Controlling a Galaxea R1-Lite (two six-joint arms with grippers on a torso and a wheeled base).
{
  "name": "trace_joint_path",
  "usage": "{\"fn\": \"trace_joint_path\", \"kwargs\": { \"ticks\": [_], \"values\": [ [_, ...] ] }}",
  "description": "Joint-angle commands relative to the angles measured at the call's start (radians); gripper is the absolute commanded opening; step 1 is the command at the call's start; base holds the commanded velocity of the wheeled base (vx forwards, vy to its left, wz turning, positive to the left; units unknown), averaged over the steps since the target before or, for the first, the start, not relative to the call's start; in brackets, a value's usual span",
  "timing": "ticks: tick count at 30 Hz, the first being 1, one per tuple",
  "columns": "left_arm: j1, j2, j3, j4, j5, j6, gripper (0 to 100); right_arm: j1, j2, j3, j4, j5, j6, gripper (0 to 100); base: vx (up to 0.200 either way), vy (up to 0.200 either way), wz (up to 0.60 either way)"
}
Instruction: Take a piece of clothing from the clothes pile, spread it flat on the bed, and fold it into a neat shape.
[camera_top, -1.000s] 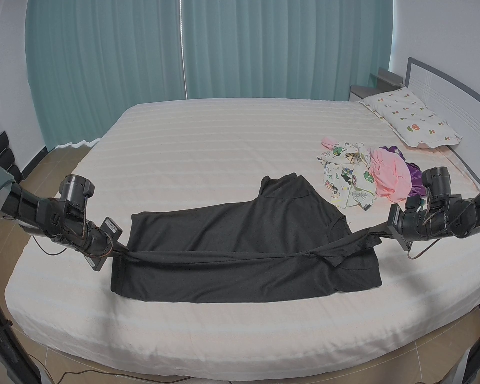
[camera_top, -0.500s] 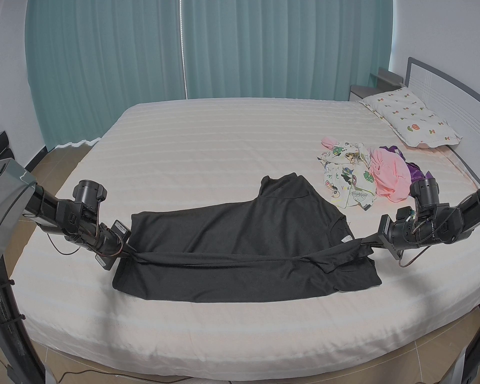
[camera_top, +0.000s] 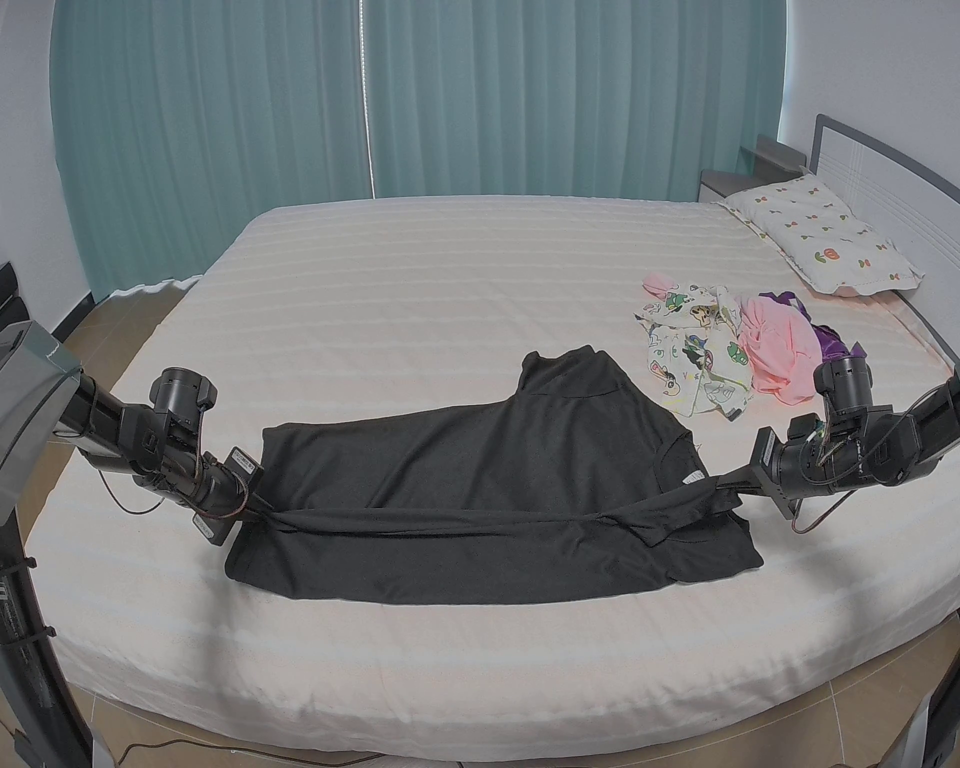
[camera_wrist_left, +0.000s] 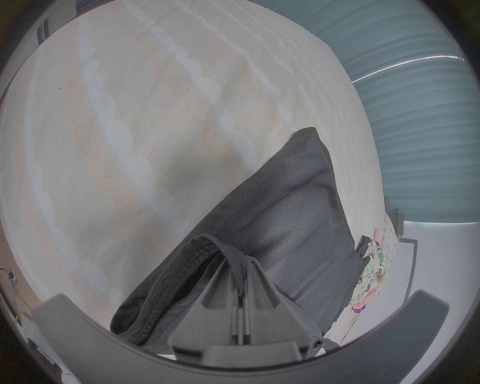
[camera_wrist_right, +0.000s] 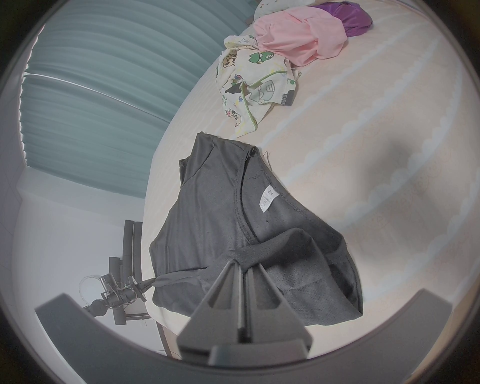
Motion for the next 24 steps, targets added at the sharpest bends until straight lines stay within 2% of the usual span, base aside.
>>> {"fn": "trace_joint_path", "kwargs": {
  "ticks": [1,8,17,24],
  "values": [
    [0.0,-0.006,0.0,0.001,0.003,-0.001,0,0.002,0.011,-0.011,0.001,0.001,0.001,0,0.0,0.0,0.0],
    [0.001,-0.01,0.005,0.001,0.004,-0.001,0,0.003,0.017,-0.02,0.0,0.001,0.009,0,0.0,0.0,0.0],
    [0.015,-0.064,0.012,0.012,0.003,0.002,0,-0.014,-0.032,-0.002,-0.114,0.004,0.126,0,0.0,0.0,0.0],
    [0.02,-0.122,0.041,0.012,-0.002,0.006,0,-0.018,-0.043,0.015,-0.118,0.007,0.133,0,0.0,0.0,0.0]
  ]
}}
